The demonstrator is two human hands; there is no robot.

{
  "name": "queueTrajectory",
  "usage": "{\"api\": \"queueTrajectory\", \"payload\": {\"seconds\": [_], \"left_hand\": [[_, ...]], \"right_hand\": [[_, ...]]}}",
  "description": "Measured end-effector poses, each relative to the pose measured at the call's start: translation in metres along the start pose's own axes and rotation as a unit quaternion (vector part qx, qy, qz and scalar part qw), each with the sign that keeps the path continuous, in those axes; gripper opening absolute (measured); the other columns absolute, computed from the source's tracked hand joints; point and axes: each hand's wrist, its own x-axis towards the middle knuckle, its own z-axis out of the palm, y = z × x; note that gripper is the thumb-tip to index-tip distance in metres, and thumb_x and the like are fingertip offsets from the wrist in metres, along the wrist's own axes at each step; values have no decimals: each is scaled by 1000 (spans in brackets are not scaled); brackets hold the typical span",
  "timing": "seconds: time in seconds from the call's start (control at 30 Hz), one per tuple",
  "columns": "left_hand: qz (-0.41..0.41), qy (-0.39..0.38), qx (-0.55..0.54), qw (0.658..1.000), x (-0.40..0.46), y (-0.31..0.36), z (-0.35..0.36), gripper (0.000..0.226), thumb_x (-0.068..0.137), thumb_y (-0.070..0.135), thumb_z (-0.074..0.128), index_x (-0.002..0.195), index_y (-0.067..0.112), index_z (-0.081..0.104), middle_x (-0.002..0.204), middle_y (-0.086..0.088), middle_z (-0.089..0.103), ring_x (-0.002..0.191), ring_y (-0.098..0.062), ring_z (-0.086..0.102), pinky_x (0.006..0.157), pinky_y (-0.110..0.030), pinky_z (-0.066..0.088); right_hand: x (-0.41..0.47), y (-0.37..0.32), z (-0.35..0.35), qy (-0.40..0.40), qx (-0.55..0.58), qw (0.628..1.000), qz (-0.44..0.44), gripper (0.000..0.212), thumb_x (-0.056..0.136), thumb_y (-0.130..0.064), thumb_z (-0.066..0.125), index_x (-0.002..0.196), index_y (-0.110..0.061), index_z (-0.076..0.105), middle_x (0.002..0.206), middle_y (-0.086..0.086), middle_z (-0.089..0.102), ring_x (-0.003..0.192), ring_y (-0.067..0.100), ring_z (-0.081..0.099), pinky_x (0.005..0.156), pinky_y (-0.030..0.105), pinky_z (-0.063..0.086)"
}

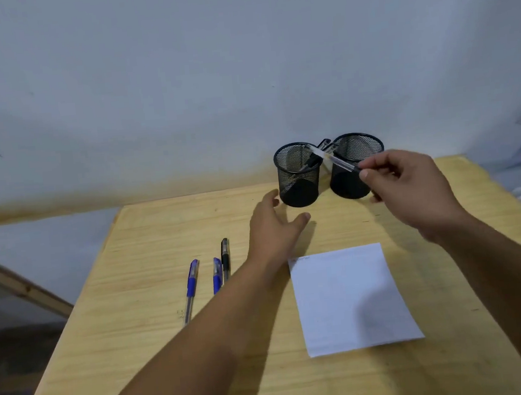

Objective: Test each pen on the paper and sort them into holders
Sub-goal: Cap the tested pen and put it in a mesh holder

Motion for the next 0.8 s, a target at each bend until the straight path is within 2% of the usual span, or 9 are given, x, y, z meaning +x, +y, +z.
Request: {"api": "queueTrajectory", "payload": {"seconds": [0.1,0.13,0.2,0.3,0.4,0.57,0.7,0.8], "left_hand": [[-3,-2,77,997,29,-5,8,91,72,47,81,146,14,39,137,-5,57,128,-26,49,105,-39,43],[4,4,94,996,34,-5,11,88,69,51,80,141,15,45,132,-4,61,126,-28,50,101,-39,45],[24,24,121,992,39,-2,16,70,63,60,74,119,23,55,116,2,68,118,-29,53,89,-38,49],[29,45,141,989,39,-1,22,59,59,68,66,103,31,54,100,11,69,110,-22,51,79,-37,50],[38,75,136,987,41,-7,26,49,63,68,61,101,37,56,91,16,69,105,-19,54,77,-36,54],[38,79,139,986,39,-7,27,46,72,61,59,110,36,57,97,12,70,108,-21,45,81,-37,50],[34,74,131,988,39,-7,26,43,73,60,60,109,37,56,95,13,69,107,-19,44,78,-35,50],[31,65,126,989,36,-5,24,40,74,58,60,108,36,56,92,12,68,106,-18,41,76,-35,48]], "right_hand": [[25,-6,1,15,-112,992,-55,6,89,-20,66,92,-23,70,77,-14,63,76,9,59,64,15,41],[32,-7,3,13,-135,989,-65,6,89,-20,66,93,-22,70,77,-15,62,79,9,60,65,14,40],[43,-10,8,1,-171,982,-83,8,88,-20,68,95,-18,70,82,-9,66,85,12,61,70,18,42],[52,-12,18,-25,-216,969,-117,7,87,-23,68,91,-18,72,89,-2,70,88,15,63,74,25,44],[55,-15,28,-51,-237,959,-144,7,89,-22,66,90,-19,73,84,-3,67,84,15,61,67,23,40],[64,-23,43,-80,-304,929,-197,16,90,-20,64,97,-13,76,93,6,69,91,23,63,75,27,43],[67,-24,54,-106,-364,900,-217,20,90,-25,63,99,-13,77,95,12,70,94,31,64,78,37,50],[63,-23,54,-124,-379,894,-207,35,89,-36,64,118,-18,70,113,10,65,106,30,61,87,38,49]]}}
